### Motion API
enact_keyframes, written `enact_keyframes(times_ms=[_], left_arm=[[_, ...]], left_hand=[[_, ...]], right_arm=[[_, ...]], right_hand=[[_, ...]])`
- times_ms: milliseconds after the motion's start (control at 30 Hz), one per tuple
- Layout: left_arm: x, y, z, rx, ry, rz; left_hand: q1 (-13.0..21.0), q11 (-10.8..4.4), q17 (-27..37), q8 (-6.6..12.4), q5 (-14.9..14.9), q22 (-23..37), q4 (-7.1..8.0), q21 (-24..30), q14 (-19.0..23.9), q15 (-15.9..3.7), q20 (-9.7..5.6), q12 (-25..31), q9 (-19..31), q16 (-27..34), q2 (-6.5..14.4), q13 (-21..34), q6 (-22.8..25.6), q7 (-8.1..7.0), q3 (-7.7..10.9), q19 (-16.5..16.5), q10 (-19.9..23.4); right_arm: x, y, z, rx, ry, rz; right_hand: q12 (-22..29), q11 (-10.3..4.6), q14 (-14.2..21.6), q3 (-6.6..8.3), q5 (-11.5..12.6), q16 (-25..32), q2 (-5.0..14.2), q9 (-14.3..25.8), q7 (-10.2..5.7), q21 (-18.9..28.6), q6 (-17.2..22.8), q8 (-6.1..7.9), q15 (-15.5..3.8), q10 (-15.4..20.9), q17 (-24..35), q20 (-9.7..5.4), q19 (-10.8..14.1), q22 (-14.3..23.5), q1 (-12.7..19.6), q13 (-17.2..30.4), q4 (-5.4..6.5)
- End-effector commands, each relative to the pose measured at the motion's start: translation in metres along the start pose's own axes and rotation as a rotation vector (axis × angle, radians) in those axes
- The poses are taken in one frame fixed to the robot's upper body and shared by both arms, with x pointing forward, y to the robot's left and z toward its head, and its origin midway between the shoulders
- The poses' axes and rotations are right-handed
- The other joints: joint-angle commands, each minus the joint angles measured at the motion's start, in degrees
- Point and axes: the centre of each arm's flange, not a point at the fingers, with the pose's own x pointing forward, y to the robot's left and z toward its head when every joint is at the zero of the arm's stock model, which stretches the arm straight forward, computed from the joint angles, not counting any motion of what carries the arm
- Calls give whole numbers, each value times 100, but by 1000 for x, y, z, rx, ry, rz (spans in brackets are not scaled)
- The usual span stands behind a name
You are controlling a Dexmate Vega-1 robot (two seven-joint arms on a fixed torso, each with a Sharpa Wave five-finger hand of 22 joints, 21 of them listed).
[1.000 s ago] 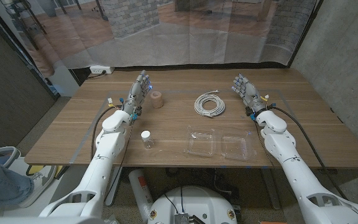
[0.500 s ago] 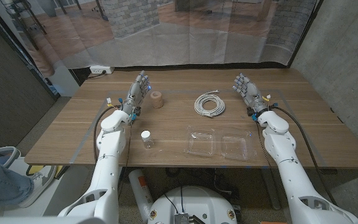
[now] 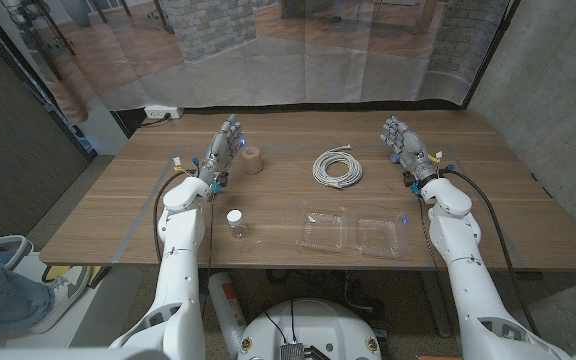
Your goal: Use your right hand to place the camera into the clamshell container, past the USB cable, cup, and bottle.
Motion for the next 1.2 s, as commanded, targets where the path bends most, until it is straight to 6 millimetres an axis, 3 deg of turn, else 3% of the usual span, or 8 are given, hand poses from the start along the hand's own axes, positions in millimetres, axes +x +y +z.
enact_keyframes(times_ms=[33,1200], left_arm=[[-2,-4,-2,1,9,-2],[1,-10,3,34,22,-2]], left_hand=[[58,-8,13,14,24,23,-16,15,-33,4,24,36,13,30,-1,14,-36,-3,10,-60,-36],[118,-12,13,22,33,25,-33,18,-28,11,60,40,15,30,45,15,8,-3,-14,-74,-13]], right_arm=[[-4,-9,8,-57,-25,-10],[-8,-25,19,-200,-70,-39]], right_hand=[[-33,-35,42,11,23,21,8,19,-46,-22,35,50,-25,42,1,-167,40,24,71,22,-53],[-56,-83,38,-11,6,21,5,22,-126,-116,77,61,-60,49,6,-161,25,26,153,23,-143]])
